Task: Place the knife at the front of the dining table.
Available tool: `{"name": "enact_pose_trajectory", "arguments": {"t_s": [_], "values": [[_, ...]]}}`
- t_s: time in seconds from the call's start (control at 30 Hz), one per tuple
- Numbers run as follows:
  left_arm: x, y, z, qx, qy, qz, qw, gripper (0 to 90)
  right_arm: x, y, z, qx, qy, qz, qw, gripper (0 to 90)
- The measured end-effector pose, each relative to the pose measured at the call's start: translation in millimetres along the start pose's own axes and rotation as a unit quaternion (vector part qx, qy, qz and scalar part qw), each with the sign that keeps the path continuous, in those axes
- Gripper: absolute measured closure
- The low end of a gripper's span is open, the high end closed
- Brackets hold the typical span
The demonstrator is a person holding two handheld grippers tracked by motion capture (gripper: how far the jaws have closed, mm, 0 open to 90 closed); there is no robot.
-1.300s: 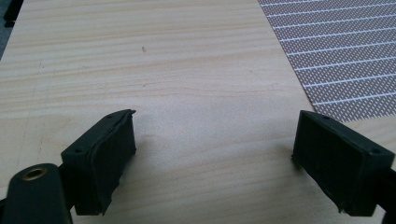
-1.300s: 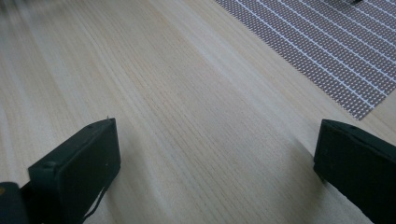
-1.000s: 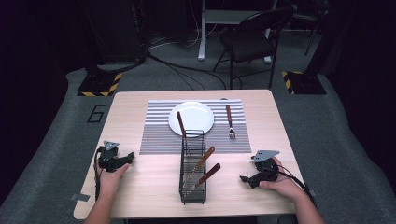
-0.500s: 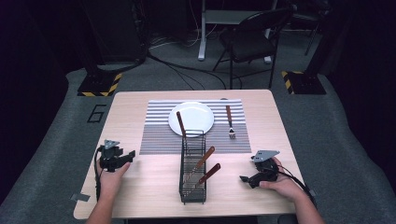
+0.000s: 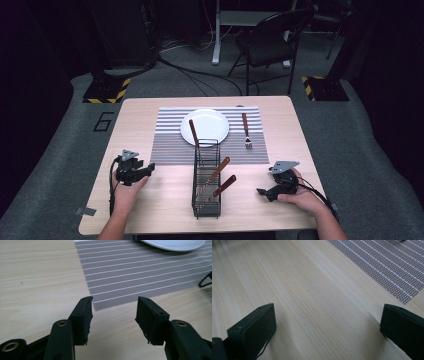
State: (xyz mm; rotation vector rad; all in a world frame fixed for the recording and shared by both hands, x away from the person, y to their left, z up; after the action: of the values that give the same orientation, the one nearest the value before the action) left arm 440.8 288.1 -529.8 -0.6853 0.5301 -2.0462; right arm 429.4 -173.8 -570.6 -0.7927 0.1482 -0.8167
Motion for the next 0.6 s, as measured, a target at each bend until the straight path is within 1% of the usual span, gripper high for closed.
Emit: {"name": "enact_pose_trajectory", "arguments": {"t_s": [0.03,0.07,0.1,0.13,0.2,0.23,0.3,0.33,0.37,0.4,0.43,0.47,0.5,0.57,0.6], "values": [[0.0,0.0,0.0,0.000,0.000,0.000,1.0000,46.3,0.0,0.0,0.0,0.000,0.000,0.000,1.0000,0.0],[6.5,0.5,1.5,-0.004,0.008,-0.004,1.0000,46.5,0.0,0.0,0.0,0.000,0.000,0.000,1.0000,0.0],[6.5,0.5,1.5,-0.004,0.008,-0.004,1.0000,46.8,0.0,0.0,0.0,0.000,0.000,0.000,1.0000,0.0],[10.9,0.8,2.4,-0.007,0.011,-0.008,0.9999,46.8,0.0,0.0,0.0,0.000,0.000,0.000,1.0000,0.0],[21.2,1.6,5.2,-0.014,0.026,-0.015,0.9994,47.2,0.0,-0.1,0.0,0.000,0.000,0.000,1.0000,0.0],[21.2,1.6,5.2,-0.014,0.026,-0.015,0.9994,47.3,0.0,-0.1,0.0,0.000,0.000,0.000,1.0000,0.0],[26.8,2.1,7.3,-0.017,0.034,-0.017,0.9991,47.6,0.0,-0.1,0.0,0.000,0.000,0.000,1.0000,0.0],[33.0,2.2,10.0,-0.016,0.038,-0.022,0.9989,48.4,0.0,0.0,0.0,0.000,0.000,0.000,1.0000,0.0],[33.0,2.2,10.0,-0.016,0.038,-0.022,0.9989,48.6,0.0,0.0,0.0,0.000,0.000,0.000,1.0000,0.0],[39.6,2.0,13.4,-0.016,0.039,-0.033,0.9986,48.7,0.1,-0.1,0.0,0.000,0.000,0.000,1.0000,0.0],[39.6,2.0,13.4,-0.016,0.039,-0.033,0.9986,49.2,0.1,-0.1,0.0,0.000,0.000,0.000,1.0000,0.0],[44.2,1.8,16.3,-0.014,0.037,-0.039,0.9985,49.5,0.0,0.0,0.0,0.000,0.000,0.000,1.0000,0.0],[44.2,1.8,16.3,-0.014,0.037,-0.039,0.9985,49.8,0.0,0.0,0.0,0.000,0.000,0.000,1.0000,0.0],[51.1,2.3,21.1,-0.012,0.031,-0.049,0.9982,50.8,0.0,0.0,0.0,0.000,0.000,0.000,1.0000,0.0],[52.9,2.5,22.4,-0.012,0.032,-0.051,0.9981,51.2,0.0,0.0,0.0,0.000,0.000,0.000,1.0000,0.0]]}}
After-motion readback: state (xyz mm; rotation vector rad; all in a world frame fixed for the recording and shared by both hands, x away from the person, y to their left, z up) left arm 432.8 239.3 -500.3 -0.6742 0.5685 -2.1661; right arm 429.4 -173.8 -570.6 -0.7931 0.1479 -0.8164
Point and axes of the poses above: each handheld gripper's, and its own axes: y roughly forward along the jaws, z roughly out of its top, x roughly to its right, the point moved 6 cm from there along y, roughly forward along the jaws, and after that the axes turned 14 degrees about -z, right-handed, at the moved point
